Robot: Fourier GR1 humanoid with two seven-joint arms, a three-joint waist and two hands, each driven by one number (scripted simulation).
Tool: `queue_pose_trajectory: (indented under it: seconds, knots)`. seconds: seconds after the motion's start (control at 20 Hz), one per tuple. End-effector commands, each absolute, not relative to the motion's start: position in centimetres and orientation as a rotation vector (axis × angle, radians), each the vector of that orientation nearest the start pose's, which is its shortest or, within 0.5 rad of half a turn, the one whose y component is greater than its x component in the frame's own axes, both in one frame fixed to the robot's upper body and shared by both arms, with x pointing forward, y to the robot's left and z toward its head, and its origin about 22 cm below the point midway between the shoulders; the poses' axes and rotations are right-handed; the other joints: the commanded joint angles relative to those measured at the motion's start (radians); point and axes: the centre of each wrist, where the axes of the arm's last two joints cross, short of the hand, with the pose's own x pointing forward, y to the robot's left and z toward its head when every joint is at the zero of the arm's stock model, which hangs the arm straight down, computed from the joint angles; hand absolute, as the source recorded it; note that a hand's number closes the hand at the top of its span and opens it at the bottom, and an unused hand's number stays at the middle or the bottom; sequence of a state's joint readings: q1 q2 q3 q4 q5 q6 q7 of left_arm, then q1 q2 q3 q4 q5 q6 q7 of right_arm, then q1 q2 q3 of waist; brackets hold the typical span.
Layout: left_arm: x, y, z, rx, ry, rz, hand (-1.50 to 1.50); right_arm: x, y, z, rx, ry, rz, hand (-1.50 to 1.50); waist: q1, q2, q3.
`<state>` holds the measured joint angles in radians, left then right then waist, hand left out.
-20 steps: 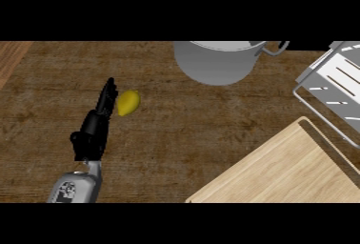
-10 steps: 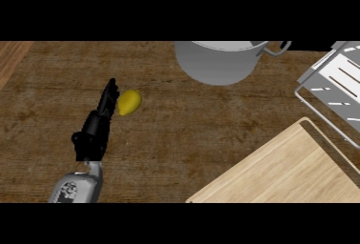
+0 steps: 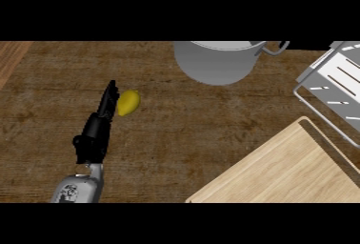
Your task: Pick the cupcake from the tray and place it in the tiered basket
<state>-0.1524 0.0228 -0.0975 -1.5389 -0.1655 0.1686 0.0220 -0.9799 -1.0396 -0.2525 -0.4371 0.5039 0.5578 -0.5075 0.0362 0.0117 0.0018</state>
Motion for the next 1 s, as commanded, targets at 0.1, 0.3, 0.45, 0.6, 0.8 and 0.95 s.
queue_pose_trajectory:
  seconds: [0.1, 0.3, 0.45, 0.6, 0.8, 0.95]
  knots:
    - [27.3, 19.8, 2.6, 0.152, -1.676, -0.143, 0.00, 31.2, -55.7, 30.6, -0.624, -1.608, 0.466, -1.50, 0.002, 0.002, 0.000]
    - [27.6, 19.3, 4.0, 0.165, -1.693, -0.129, 0.00, 28.4, -58.3, 29.5, -0.634, -1.532, 0.327, -1.50, 0.012, 0.010, 0.003]
    - [28.3, 19.2, 3.6, 0.170, -1.691, -0.126, 0.00, 26.1, -59.9, 29.2, -0.587, -1.520, 0.221, -1.50, 0.002, 0.017, 0.005]
    - [27.8, 20.4, 3.1, 0.169, -1.688, -0.123, 0.00, 23.3, -61.6, 29.5, -0.550, -1.555, 0.176, -1.50, -0.003, 0.017, 0.008]
    - [27.8, 20.1, 4.0, 0.174, -1.697, -0.111, 0.00, 21.5, -62.7, 27.5, -0.545, -1.555, 0.164, -1.50, -0.016, 0.020, 0.017]
    - [27.6, 20.0, 3.4, 0.164, -1.685, -0.100, 0.00, 20.4, -63.2, 27.8, -0.516, -1.552, 0.165, -1.50, -0.021, 0.020, 0.018]
